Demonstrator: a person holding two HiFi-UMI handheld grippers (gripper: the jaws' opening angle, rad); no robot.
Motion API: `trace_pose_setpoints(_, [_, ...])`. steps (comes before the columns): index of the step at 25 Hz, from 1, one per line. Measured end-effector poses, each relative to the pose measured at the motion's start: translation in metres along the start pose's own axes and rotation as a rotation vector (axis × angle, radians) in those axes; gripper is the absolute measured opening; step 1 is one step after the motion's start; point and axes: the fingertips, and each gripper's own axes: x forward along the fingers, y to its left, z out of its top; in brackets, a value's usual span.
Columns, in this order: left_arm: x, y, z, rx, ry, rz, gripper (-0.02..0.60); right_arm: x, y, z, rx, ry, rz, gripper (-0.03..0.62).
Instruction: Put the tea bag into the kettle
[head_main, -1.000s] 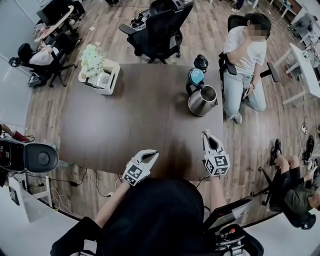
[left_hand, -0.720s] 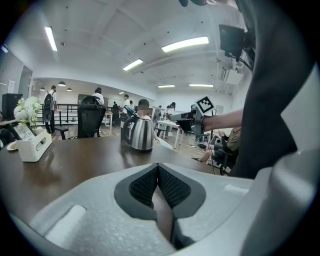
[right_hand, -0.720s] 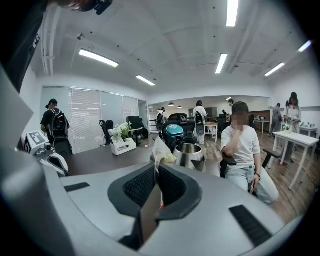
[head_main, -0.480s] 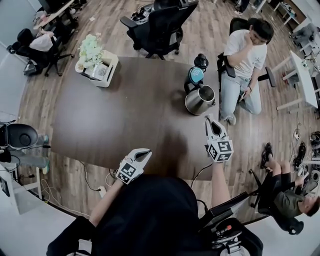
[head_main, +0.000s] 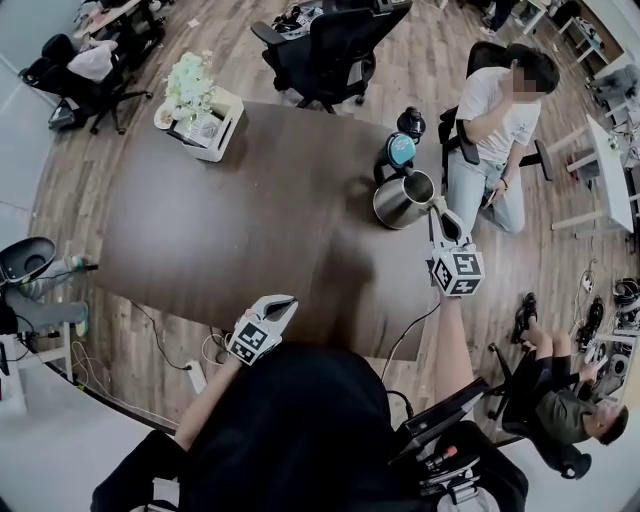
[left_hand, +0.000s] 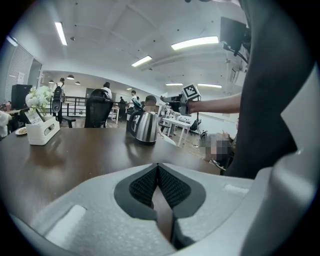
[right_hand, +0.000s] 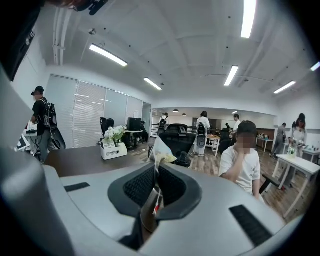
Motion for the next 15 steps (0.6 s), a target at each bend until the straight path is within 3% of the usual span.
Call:
trace_pose_setpoints(6, [-0.003, 0.001, -0.015, -0.041, 0.008, 0.021, 0.005, 0.017, -0.016, 0.023, -0.026, -0.023, -0.003, 0.018])
trace_pose_setpoints(15, [-0.002, 0.001, -0.021, -0.085, -0.003, 0.045, 0.005, 0.042, -0.027, 0.026, 0.025, -0.02, 0.009, 0.018])
